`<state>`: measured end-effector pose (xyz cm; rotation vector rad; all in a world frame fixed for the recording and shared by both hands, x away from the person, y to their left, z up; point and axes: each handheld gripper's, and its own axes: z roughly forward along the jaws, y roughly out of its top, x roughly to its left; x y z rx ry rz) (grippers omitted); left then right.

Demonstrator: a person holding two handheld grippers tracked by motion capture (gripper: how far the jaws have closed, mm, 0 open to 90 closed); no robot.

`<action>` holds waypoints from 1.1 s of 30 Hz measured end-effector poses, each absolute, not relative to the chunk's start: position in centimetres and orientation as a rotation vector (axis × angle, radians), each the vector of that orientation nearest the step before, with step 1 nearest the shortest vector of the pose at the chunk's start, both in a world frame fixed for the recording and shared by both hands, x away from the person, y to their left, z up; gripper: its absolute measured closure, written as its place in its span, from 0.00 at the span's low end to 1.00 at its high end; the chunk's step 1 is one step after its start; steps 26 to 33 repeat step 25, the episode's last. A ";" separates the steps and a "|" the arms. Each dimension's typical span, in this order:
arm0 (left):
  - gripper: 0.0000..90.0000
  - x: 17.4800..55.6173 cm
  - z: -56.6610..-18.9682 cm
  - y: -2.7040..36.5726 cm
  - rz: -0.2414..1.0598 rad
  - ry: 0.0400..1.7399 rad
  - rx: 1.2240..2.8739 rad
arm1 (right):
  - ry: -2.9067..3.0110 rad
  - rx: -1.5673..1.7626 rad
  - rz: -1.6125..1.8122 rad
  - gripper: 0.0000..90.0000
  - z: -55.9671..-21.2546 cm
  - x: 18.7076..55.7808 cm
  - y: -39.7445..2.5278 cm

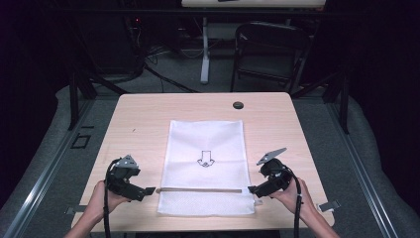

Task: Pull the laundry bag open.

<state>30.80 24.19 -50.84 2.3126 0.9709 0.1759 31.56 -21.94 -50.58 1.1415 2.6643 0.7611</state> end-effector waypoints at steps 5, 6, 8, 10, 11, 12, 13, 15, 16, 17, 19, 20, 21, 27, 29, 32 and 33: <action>0.03 29.6 -50.2 24.6 0.200 1.043 2.311 | 2.629 1.188 0.758 0.09 -49.9 30.5 -23.5; 0.03 29.3 -50.2 24.8 0.213 1.064 2.293 | 2.621 1.191 0.756 0.07 -49.9 30.3 -23.8; 0.02 28.9 -50.2 25.2 0.233 1.105 2.302 | 2.615 1.223 0.759 0.03 -50.0 29.7 -24.5; 0.01 28.4 -50.4 25.6 0.248 1.157 2.304 | 2.590 1.250 0.762 0.01 -50.3 29.1 -25.4; 0.01 28.3 -50.5 25.9 0.234 1.191 2.288 | 2.580 1.265 0.757 0.01 -50.4 28.8 -25.9; 0.00 28.2 -50.6 26.1 0.220 1.216 2.275 | 2.570 1.267 0.736 0.00 -50.4 28.5 -26.4; 0.00 28.0 -50.7 26.3 0.233 1.246 2.263 | 2.552 1.276 0.737 0.00 -50.5 28.3 -26.7; 0.00 27.8 -50.8 26.7 0.244 1.266 2.250 | 2.536 1.298 0.739 0.00 -50.8 27.9 -27.5; 0.00 27.7 -50.9 27.1 0.234 1.283 2.224 | 2.533 1.310 0.742 0.00 -51.0 27.7 -27.6; 0.00 27.6 -51.0 27.3 0.222 1.291 2.208 | 2.530 1.321 0.722 0.00 -51.3 27.6 -27.8; 0.00 27.6 -51.2 27.4 0.232 1.291 2.208 | 2.552 1.302 0.686 0.00 -51.7 27.5 -27.8; 0.00 27.7 -51.4 27.5 0.236 1.290 2.212 | 2.550 1.291 0.660 0.00 -51.9 27.6 -27.7; 0.00 27.8 -51.4 27.5 0.231 1.287 2.207 | 2.569 1.282 0.641 0.00 -52.3 27.7 -27.6; 0.00 28.3 -52.0 27.3 0.226 1.281 2.236 | 2.595 1.269 0.606 0.00 -53.0 28.0 -27.6; 0.00 28.3 -52.0 27.3 0.226 1.281 2.236 | 2.595 1.269 0.606 0.00 -53.0 28.0 -27.6; 0.00 28.3 -52.0 27.3 0.226 1.281 2.236 | 2.595 1.269 0.606 0.00 -53.0 28.0 -27.6; 0.00 28.3 -52.0 27.3 0.226 1.281 2.236 | 2.595 1.269 0.606 0.00 -53.0 28.0 -27.6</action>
